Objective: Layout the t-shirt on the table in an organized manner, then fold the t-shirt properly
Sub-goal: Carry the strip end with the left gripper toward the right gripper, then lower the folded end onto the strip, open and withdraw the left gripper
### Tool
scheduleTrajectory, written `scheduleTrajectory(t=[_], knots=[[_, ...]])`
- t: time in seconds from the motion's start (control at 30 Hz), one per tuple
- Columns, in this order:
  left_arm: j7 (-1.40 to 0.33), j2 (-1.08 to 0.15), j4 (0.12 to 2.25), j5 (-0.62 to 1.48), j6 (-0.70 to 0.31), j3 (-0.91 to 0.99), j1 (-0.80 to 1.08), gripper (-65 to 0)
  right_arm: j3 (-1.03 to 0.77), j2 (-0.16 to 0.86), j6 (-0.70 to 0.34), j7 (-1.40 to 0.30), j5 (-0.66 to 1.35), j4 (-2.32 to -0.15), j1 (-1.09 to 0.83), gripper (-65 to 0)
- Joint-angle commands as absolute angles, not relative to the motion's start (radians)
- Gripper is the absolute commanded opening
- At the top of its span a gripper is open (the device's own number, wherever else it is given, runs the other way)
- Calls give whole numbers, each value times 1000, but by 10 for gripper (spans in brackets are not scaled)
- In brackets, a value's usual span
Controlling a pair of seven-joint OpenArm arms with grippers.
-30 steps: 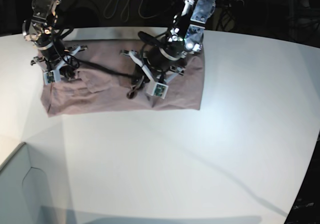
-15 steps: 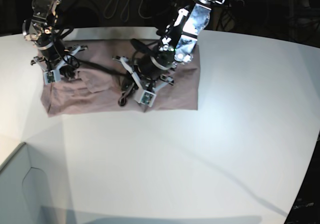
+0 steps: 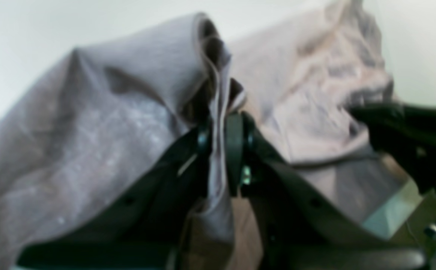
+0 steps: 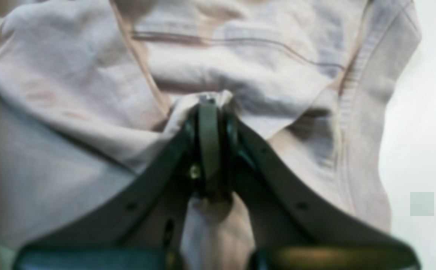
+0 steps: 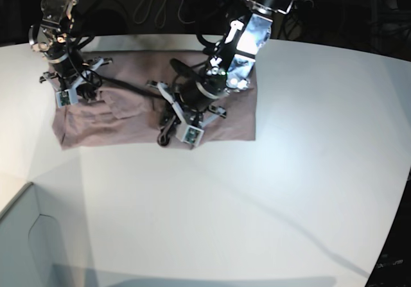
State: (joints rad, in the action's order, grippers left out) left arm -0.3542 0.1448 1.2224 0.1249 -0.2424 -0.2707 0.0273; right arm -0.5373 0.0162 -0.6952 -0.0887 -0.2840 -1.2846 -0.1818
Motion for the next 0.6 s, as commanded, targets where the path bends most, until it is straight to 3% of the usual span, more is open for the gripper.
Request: scheduleTrajectory(t=[0.0,0.17,0.37,0.57], knots=[[-335,157,1234,137,-252,-275,21,-650,-536,18,-698,-116,-305,-1293,-188,-650],[-340,157,1233,137,-252,-275,21,-628,-536,18,-698,-116,-305,-1293,-188,-650],[-338,157,1268,156,-252,-277,27,-355,-479,22,-698,-116,-305,-1293,-191,-650],[-346,157,1454,263,-252,-275,68,-349,-476,22,-698,-116,-305,-1293,-191,-650]])
